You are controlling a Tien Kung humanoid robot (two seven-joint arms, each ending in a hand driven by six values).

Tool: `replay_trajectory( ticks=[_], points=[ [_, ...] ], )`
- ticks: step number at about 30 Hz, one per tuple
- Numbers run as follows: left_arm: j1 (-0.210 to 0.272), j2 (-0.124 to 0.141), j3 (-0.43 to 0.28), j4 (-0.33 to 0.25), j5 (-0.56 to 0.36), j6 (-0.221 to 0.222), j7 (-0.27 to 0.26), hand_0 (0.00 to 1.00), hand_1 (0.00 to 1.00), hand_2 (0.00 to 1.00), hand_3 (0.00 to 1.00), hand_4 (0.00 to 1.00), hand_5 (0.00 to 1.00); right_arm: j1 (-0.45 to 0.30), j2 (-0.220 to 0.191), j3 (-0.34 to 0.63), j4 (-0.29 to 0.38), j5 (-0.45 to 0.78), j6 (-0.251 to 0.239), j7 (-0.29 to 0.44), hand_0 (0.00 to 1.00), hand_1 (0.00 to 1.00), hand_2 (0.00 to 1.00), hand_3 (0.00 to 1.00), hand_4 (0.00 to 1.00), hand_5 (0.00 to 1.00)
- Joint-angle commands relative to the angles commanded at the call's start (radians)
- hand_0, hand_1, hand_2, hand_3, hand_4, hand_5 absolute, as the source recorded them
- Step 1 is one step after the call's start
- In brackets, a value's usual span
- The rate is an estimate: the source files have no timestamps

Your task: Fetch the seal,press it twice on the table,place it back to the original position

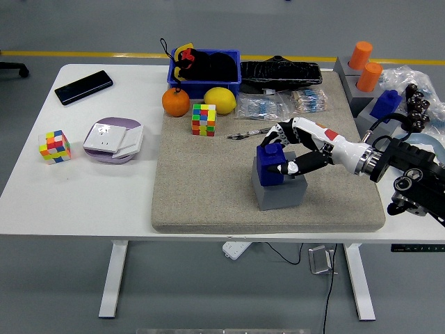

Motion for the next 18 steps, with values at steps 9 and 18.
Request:
replay_trajectory(
  ticks=[9,18],
  points=[
    [0.004,-0.003,0.002,0.002,-0.003,-0.003,0.001,0.741,0.697,0.687,0.746,0.679,0.302,0.018,-0.006,-0.003,-0.029,-0.013,0.006,0.003,0.497,0.407,0.425,0.481,0.730,0.002],
    [0.003,-0.005,-0.001,0.001,-0.002,-0.004,0.000,0.744,0.697,0.688,0.747,0.680,0.303,0.030,-0.011,-0.001,-0.051,-0.023,0.011,0.002,0.497,0.409,0.426,0.486,0.726,0.002]
  ],
)
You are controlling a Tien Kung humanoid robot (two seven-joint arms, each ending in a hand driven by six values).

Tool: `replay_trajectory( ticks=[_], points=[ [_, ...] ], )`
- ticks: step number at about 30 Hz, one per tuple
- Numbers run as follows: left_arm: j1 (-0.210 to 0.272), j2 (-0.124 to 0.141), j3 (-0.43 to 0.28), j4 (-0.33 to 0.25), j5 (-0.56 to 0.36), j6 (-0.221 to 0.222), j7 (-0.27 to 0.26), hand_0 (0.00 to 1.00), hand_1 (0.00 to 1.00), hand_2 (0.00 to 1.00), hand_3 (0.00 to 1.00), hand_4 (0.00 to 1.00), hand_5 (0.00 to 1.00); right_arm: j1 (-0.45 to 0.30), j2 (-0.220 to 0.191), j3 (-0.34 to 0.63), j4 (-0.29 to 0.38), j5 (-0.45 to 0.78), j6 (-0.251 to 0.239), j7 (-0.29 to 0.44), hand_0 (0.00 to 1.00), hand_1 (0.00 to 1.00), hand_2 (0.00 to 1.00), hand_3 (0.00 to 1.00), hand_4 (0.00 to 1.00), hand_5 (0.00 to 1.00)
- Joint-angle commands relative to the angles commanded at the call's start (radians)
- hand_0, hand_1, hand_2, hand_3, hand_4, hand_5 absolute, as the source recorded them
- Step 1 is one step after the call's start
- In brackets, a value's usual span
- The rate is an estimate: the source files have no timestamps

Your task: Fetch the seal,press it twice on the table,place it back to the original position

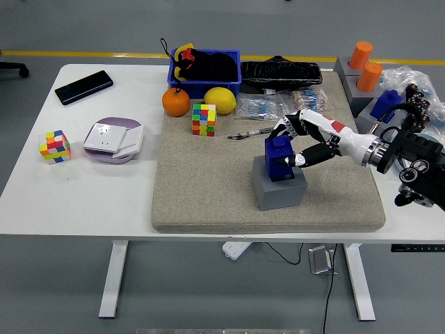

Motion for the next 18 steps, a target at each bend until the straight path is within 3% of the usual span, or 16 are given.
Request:
replay_trajectory(
  ticks=[18],
  points=[
    [0.001,0.000,-0.007,0.001,0.003,-0.001,-0.001,0.745,0.698,0.688,0.748,0.682,0.304,-0.008,-0.016,-0.019,0.011,0.007,0.009,-0.002,0.502,0.412,0.427,0.485,0.726,0.002]
  ],
)
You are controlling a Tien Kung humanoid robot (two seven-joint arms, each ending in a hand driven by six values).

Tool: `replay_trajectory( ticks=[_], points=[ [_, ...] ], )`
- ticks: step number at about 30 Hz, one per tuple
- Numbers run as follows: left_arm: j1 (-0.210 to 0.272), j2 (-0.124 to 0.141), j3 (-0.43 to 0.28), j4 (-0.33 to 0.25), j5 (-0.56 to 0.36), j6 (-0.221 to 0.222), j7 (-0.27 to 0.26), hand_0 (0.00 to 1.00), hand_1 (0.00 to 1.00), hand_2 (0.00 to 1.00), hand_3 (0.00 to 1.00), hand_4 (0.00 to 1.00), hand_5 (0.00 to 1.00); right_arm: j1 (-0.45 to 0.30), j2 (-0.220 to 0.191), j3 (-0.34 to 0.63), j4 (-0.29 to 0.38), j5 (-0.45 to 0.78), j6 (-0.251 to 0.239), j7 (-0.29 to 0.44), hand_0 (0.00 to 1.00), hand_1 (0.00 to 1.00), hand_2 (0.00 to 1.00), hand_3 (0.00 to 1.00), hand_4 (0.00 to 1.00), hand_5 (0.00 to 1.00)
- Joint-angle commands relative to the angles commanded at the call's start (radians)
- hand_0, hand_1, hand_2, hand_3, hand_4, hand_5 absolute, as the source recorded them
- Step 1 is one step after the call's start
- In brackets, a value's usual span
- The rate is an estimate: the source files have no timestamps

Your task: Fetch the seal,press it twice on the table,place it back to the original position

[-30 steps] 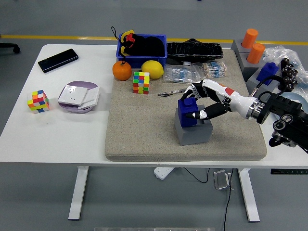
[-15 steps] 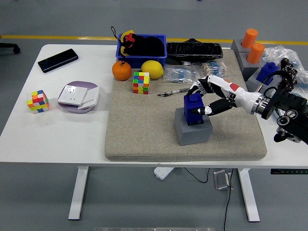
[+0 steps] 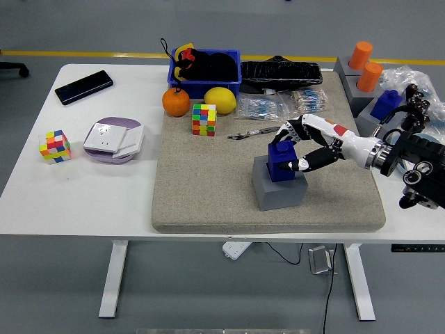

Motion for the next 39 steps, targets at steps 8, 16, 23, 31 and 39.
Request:
replay_trajectory(
  ticks=[8,16,23,31,39],
  points=[
    [-0.002,-0.003,-0.004,0.000,0.002,0.000,0.000,0.745,0.698,0.688,0.747,0.682,0.304,-0.003,0.016,-0.004,-0.009,0.007,-0.009,0.006,0.503,0.412,0.428,0.486,0.727,0.002],
    [-0.003,-0.003,-0.005,0.001,0.001,0.000,0.000,0.745,0.698,0.688,0.747,0.682,0.305,-0.006,0.029,-0.014,-0.029,0.016,-0.026,0.013,0.527,0.423,0.438,0.494,0.731,0.002],
    [-0.001,-0.004,-0.007,0.000,0.003,0.000,0.000,0.745,0.698,0.687,0.748,0.683,0.304,-0.008,0.030,-0.010,-0.038,0.013,-0.031,0.010,0.584,0.523,0.528,0.550,0.864,0.002],
    [0.001,-0.006,-0.012,0.001,0.005,0.000,0.000,0.744,0.698,0.688,0.749,0.683,0.304,-0.010,0.029,-0.006,-0.038,0.014,-0.031,0.008,0.592,0.574,0.581,0.597,0.942,0.002],
    [0.000,-0.005,-0.013,0.001,0.006,0.000,-0.001,0.745,0.697,0.688,0.748,0.682,0.304,-0.012,0.025,0.002,-0.038,0.016,-0.039,0.016,0.668,0.660,0.666,0.689,0.998,0.002]
  ],
)
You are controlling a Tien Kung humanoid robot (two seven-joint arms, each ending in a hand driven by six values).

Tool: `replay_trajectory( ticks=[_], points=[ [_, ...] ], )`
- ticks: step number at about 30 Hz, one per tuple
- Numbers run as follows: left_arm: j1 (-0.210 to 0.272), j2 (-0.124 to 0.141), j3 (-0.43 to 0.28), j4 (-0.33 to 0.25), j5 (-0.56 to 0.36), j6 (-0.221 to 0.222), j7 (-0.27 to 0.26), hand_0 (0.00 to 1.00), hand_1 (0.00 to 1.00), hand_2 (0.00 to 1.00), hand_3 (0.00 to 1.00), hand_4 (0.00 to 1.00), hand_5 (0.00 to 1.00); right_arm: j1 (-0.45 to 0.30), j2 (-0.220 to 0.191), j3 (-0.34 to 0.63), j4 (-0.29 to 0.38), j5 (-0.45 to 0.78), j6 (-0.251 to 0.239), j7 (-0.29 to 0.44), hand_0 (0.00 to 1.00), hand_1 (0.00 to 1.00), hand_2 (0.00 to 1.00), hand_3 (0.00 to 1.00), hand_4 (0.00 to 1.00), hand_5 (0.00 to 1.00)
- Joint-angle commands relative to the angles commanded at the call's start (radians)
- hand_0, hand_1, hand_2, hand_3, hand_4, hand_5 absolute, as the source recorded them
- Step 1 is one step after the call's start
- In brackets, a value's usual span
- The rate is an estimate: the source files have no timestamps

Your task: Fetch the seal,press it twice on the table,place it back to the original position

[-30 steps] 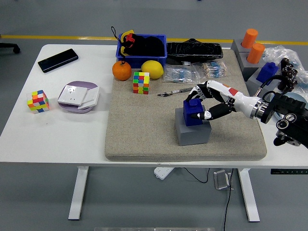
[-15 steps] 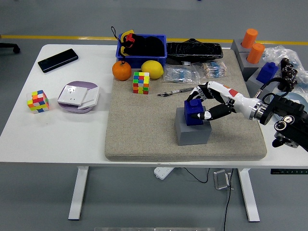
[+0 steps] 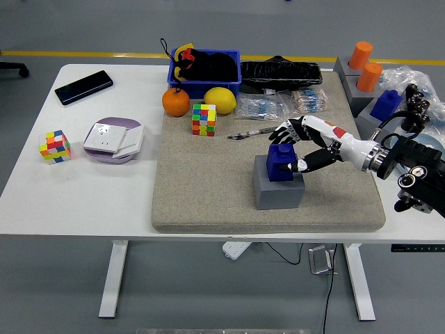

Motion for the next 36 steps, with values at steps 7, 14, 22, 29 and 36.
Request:
replay_trajectory(
  ticks=[7,14,22,29,36],
  points=[
    [0.003,-0.002,0.001,0.001,-0.001,-0.001,0.001,0.745,0.698,0.688,0.748,0.683,0.304,-0.001,-0.003,0.009,0.006,-0.009,0.002,0.000,0.730,0.709,0.722,0.751,0.998,0.116],
    [0.005,-0.001,-0.001,0.000,-0.001,-0.001,0.001,0.745,0.697,0.688,0.748,0.683,0.304,0.001,-0.015,0.019,0.036,-0.016,0.009,-0.010,0.819,0.802,0.829,0.847,0.998,0.290],
    [0.006,0.002,0.004,0.000,-0.003,-0.001,0.001,0.745,0.697,0.688,0.748,0.683,0.304,-0.008,-0.028,0.060,0.070,-0.022,0.015,-0.022,0.870,0.859,0.868,0.880,0.998,0.465],
    [0.009,0.006,0.003,0.001,-0.004,0.000,0.000,0.745,0.697,0.688,0.747,0.682,0.304,-0.042,-0.049,0.159,0.111,-0.052,0.029,-0.044,0.893,0.882,0.884,0.896,0.998,0.561],
    [0.016,0.004,-0.001,0.004,-0.007,0.000,0.001,0.745,0.697,0.688,0.748,0.683,0.304,-0.105,-0.082,0.291,0.125,0.001,0.045,-0.081,0.912,0.906,0.906,0.911,0.998,0.650]
  ],
)
